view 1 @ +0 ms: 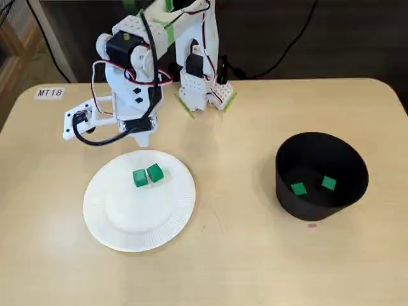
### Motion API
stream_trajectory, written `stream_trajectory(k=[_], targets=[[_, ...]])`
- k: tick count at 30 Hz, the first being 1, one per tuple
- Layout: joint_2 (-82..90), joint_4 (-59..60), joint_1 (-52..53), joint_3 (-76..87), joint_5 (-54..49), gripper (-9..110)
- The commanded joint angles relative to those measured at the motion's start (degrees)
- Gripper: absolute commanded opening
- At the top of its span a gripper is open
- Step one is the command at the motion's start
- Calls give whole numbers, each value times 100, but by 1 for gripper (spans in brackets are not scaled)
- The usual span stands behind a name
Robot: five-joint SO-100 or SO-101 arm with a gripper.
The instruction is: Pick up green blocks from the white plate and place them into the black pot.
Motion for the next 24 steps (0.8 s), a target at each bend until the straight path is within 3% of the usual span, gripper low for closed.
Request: stream_trajectory(k=[1, 9, 12, 17, 24], targets=[[-132, 44, 281, -149, -123, -2], [-580, -35, 686, -132, -264, -2], [-738, -35, 703, -114, -334, 17], [-993, -44, 703, -132, -431, 34], [-1072, -237, 633, -149, -439, 39]])
